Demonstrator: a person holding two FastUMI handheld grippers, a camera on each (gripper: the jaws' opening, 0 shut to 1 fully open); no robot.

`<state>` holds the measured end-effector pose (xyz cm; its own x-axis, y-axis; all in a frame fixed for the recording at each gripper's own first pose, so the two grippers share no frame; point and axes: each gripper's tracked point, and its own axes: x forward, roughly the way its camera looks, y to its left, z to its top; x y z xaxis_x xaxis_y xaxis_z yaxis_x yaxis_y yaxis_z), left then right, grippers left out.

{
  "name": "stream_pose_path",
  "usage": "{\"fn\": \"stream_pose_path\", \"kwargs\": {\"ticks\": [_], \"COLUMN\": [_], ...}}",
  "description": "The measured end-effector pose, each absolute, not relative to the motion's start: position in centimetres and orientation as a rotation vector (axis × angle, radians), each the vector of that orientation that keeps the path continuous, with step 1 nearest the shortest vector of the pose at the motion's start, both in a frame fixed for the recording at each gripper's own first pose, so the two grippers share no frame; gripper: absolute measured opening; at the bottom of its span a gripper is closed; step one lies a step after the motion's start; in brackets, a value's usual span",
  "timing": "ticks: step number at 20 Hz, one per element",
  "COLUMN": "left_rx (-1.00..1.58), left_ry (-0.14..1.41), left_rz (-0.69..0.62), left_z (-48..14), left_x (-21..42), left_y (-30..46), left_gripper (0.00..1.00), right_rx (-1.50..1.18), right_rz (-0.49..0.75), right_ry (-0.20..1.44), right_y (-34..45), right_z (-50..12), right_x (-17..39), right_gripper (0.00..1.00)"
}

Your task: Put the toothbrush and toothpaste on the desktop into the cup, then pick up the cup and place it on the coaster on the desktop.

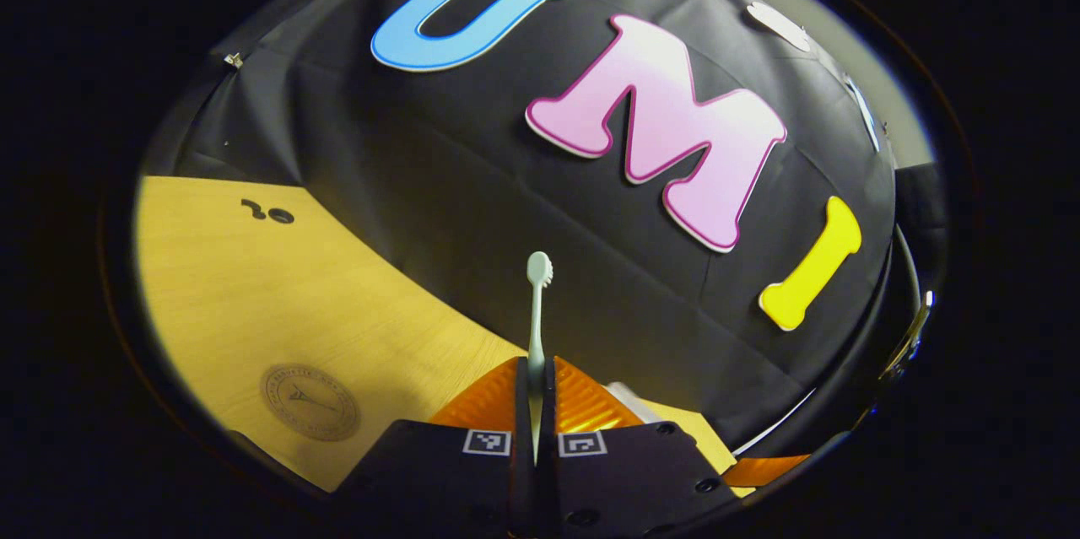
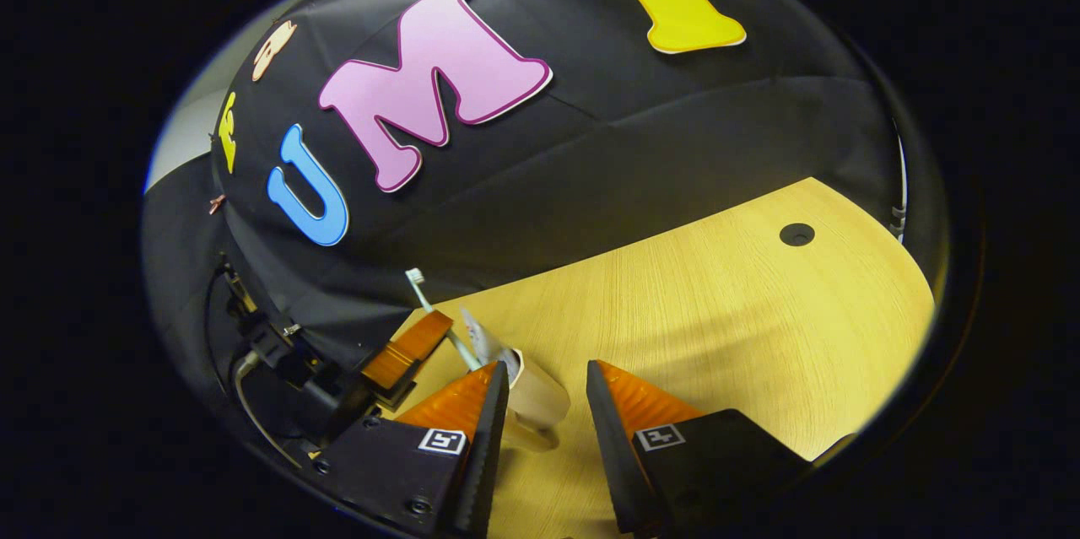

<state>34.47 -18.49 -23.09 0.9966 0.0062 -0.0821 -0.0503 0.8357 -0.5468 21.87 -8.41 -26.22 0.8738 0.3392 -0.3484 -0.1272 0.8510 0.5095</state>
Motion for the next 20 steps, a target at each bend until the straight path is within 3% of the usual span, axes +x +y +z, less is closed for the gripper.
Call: {"fn": "stream_pose_path", "kwargs": {"ticks": [8, 12, 13, 14, 15, 16, 17, 18, 19, 20], "left_rx": [-0.488, -0.452, -0.447, -0.44, -0.436, -0.437, -0.439, -0.442, -0.439, -0.429], "left_ry": [0.073, 0.09, 0.099, 0.106, 0.113, 0.12, 0.126, 0.128, 0.132, 0.137], "left_rz": [0.046, 0.018, 0.011, 0.01, 0.009, 0.008, 0.005, 0.003, 0.001, 0.004], "left_z": [-25.4, -25.7, -25.8, -26.0, -26.1, -26.2, -26.0, -25.8, -25.5, -25.2], "left_x": [33.1, 32.4, 32.2, 32.0, 31.7, 31.4, 31.1, 30.3, 29.6, 28.5], "left_y": [-19.4, -19.9, -20.0, -19.8, -19.7, -19.6, -19.3, -19.0, -18.6, -18.1], "left_gripper": [0.07, 0.14, 0.2, 0.24, 0.3, 0.32, 0.41, 0.39, 0.59, 0.61], "right_rx": [0.44, 0.428, 0.426, 0.425, 0.425, 0.423, 0.417, 0.398, 0.373, 0.342], "right_rz": [0.275, 0.269, 0.267, 0.264, 0.263, 0.264, 0.267, 0.264, 0.264, 0.26], "right_ry": [0.47, 0.496, 0.502, 0.512, 0.523, 0.532, 0.543, 0.554, 0.566, 0.582], "right_y": [-7.5, -7.2, -7.2, -7.2, -7.1, -7.0, -6.8, -6.8, -6.7, -6.7], "right_z": [-27.4, -28.1, -28.2, -28.4, -28.6, -28.5, -28.6, -28.6, -28.6, -28.5], "right_x": [21.5, 21.5, 21.4, 21.3, 21.2, 21.1, 21.0, 20.9, 20.8, 20.8], "right_gripper": [0.58, 0.58, 0.58, 0.48, 0.58, 0.48, 0.59, 0.59, 0.6, 0.6]}}
